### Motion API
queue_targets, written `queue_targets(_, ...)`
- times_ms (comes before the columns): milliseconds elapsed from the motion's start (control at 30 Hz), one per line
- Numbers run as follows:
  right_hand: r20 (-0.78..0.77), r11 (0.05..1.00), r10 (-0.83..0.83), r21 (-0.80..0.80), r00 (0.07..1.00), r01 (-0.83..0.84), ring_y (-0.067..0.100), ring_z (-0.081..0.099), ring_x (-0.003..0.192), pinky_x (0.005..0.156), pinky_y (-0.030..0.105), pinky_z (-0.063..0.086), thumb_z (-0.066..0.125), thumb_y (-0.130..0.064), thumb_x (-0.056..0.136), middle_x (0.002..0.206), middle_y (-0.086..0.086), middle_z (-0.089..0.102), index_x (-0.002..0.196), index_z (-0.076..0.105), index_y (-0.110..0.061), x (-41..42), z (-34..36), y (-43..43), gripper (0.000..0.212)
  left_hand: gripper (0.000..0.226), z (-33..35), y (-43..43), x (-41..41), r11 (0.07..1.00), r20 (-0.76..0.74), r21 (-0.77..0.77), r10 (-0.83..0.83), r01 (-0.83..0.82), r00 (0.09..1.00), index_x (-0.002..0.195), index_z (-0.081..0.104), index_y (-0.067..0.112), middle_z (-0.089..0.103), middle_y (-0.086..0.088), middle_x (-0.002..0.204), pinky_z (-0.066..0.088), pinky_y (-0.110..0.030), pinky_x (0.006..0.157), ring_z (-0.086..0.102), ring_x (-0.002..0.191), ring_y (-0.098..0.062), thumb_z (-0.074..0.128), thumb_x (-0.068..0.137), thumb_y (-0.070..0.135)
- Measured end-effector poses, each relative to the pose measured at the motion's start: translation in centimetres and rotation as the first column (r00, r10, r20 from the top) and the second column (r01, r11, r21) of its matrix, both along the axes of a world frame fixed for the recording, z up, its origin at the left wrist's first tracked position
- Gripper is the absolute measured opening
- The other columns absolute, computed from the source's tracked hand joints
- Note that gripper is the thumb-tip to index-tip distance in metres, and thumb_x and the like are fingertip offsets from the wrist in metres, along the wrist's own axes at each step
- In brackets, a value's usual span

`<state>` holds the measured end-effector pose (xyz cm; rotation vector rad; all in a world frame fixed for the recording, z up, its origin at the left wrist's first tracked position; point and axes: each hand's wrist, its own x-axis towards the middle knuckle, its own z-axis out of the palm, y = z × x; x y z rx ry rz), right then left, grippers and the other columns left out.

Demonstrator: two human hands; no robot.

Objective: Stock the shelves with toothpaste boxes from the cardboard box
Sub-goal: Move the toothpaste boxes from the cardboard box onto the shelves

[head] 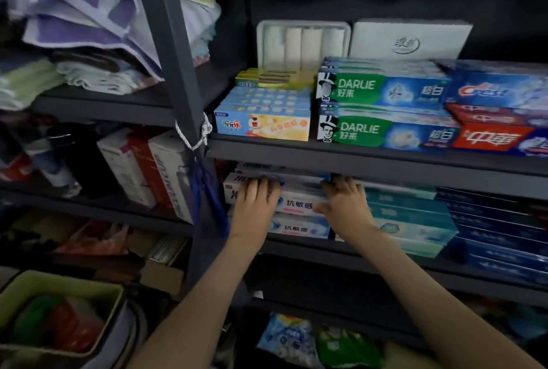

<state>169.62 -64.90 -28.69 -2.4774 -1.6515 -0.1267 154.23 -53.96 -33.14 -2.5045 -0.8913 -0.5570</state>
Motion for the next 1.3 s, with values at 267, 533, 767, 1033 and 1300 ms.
queue_targets(267, 0.136, 0.995, -0.080, -0.054, 0.987, 0.088, 0.026, 0.018, 0.138, 0.113, 0.046, 0.009, 0.046, -0.035, 0.096, 0.147, 0.006, 0.030, 0.141, 0.034, -0.015, 1.5, -2.7, 3.2, 0.051, 0.064, -1.9, 3.0, 1.8, 0.998, -0.014, -0.066, -0.022, 0.021, 1.000, 0.097, 0.069, 0.006, 0.069, -0.012, 0.095, 0.055, -0.037, 0.069, 0.065, 0.083, -0.029, 0.087, 0.035, 0.006)
queue_targets(533, 0.212, 0.995, -0.089, -0.035, 0.973, 0.098, 0.020, 0.018, 0.143, 0.114, 0.052, -0.009, 0.043, -0.039, 0.097, 0.151, 0.005, 0.032, 0.150, 0.018, -0.010, 1.9, -3.7, 4.0, 0.065, 0.069, -0.8, 3.6, 1.5, 0.981, 0.030, -0.191, 0.027, -0.021, 0.999, 0.117, 0.064, 0.010, 0.062, -0.014, 0.117, 0.051, -0.046, 0.090, 0.062, 0.105, -0.033, 0.080, 0.051, -0.004)
queue_targets(767, 0.172, 0.963, -0.144, 0.251, 0.975, 0.098, 0.030, 0.058, 0.112, 0.102, 0.051, 0.030, 0.081, -0.027, 0.066, 0.121, 0.013, 0.062, 0.122, 0.061, -0.005, -0.5, -4.0, -3.4, 0.063, 0.070, 0.8, -5.3, 2.8, 0.933, -0.034, -0.355, -0.086, 0.068, 0.996, 0.148, 0.027, 0.003, 0.031, -0.019, 0.151, 0.027, -0.043, 0.114, 0.033, 0.138, -0.033, 0.060, 0.087, 0.014)
queue_targets(1033, -0.066, 0.850, -0.498, 0.163, 0.865, 0.501, 0.025, 0.058, 0.096, 0.081, 0.034, 0.047, 0.061, -0.026, 0.076, 0.113, 0.008, 0.063, 0.119, 0.061, -0.007, -1.2, -7.2, -27.6, 0.046, 0.052, -3.7, -26.1, 10.1, 0.621, -0.060, -0.618, -0.649, 0.482, 0.758, 0.119, 0.062, 0.003, 0.063, -0.016, 0.121, 0.054, -0.037, 0.087, 0.064, 0.108, -0.028, 0.039, 0.082, 0.031)
queue_targets(1300, -0.232, 0.348, -0.921, -0.132, 0.313, 0.928, 0.029, 0.063, 0.093, 0.075, 0.038, 0.053, 0.061, -0.025, 0.080, 0.108, 0.010, 0.066, 0.117, 0.063, -0.004, -9.3, -17.3, -54.6, 0.043, 0.052, -13.1, -51.7, 10.6, 0.297, -0.129, -0.772, -0.939, 0.561, 0.319, 0.127, 0.058, 0.005, 0.059, -0.015, 0.129, 0.050, -0.038, 0.092, 0.059, 0.116, -0.028, 0.069, 0.082, 0.028)
